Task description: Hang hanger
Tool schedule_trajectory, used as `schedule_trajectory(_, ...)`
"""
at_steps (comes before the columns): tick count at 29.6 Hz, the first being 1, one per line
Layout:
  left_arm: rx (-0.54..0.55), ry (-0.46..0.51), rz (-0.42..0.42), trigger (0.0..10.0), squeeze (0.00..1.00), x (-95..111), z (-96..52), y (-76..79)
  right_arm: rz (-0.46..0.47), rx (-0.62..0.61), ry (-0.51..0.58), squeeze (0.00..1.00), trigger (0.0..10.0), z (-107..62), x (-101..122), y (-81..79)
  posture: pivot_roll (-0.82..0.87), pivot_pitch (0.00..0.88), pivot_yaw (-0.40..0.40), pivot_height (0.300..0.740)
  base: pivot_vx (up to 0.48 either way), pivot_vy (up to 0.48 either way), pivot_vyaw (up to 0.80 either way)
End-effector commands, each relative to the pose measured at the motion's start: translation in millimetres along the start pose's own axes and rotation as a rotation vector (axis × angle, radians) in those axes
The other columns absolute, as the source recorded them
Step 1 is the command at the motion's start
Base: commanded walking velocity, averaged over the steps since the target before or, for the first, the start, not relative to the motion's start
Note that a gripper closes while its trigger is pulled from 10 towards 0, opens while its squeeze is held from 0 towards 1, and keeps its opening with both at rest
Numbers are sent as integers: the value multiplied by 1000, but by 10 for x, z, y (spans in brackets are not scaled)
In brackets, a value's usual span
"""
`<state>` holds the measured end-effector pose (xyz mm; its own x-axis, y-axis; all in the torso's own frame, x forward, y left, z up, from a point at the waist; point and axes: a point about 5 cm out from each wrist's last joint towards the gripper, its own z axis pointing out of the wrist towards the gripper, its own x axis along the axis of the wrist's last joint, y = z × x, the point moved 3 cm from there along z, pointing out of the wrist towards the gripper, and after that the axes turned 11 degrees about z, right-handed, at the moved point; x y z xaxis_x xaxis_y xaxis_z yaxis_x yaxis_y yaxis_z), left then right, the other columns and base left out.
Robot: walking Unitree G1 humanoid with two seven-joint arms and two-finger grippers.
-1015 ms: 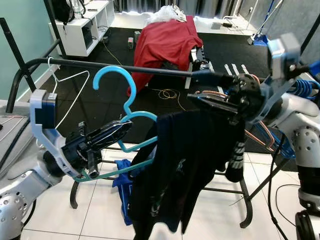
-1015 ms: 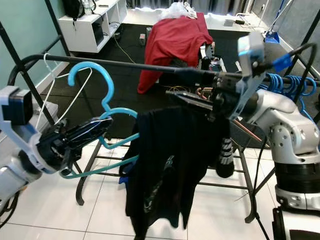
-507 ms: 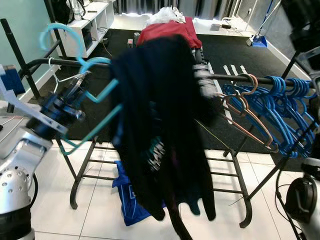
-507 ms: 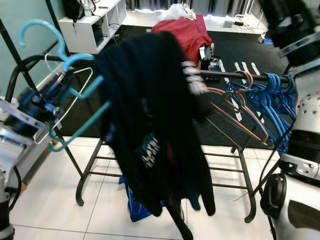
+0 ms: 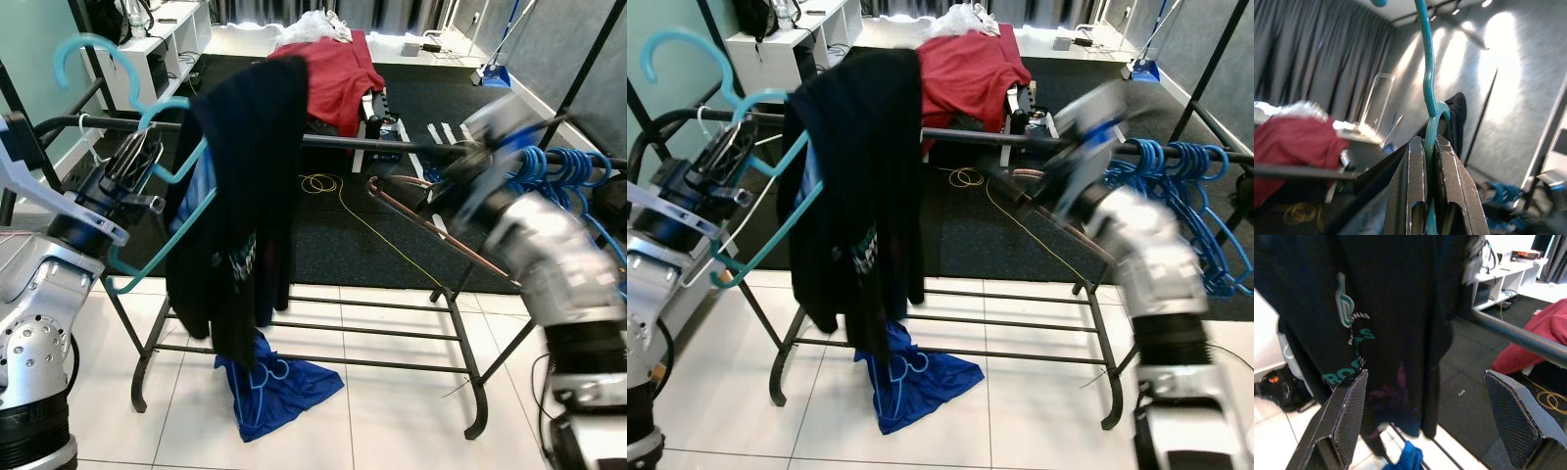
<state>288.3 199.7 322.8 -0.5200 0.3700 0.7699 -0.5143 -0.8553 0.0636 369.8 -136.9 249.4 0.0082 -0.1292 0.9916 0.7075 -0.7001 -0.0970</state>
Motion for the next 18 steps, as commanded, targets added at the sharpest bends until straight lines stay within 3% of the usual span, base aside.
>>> schedule_trajectory(1,-33,42,-10,0,0,80,37,72,-7,-6,37,0,10000,1,82,7,-20,43,-40,740,0,0,0)
schedule_trajectory(6,-30,64,-11,0,0,109,79,98,9,68,5,0,10000,85,-38,-184,-26,42,-42,740,0,0,0)
schedule_trajectory(7,-35,76,-18,0,0,112,114,140,-9,153,-59,0,10000,169,-247,-453,-29,41,-43,740,0,0,0)
schedule_trajectory(8,-37,80,-23,0,0,108,130,164,5,212,-66,0,10000,202,-311,-623,-25,41,-45,740,0,0,0)
schedule_trajectory(9,-37,80,-23,0,0,108,130,164,5,212,-66,0,10000,202,-311,-623,-25,41,-45,740,0,0,0)
schedule_trajectory(11,-39,84,-36,0,0,100,143,200,57,333,-55,0,10000,217,-333,-901,-25,41,-45,740,0,0,0)
schedule_trajectory(12,-39,84,-36,0,0,100,143,200,57,333,-55,0,10000,217,-333,-901,-25,41,-45,740,0,0,0)
schedule_trajectory(13,-41,84,-46,0,0,92,148,221,84,397,-48,0,10000,199,-312,-1012,-25,43,-43,740,0,0,0)
schedule_trajectory(18,-44,85,-53,0,0,86,155,245,96,418,-41,0,10000,200,-293,-1048,-28,41,-48,740,0,0,0)
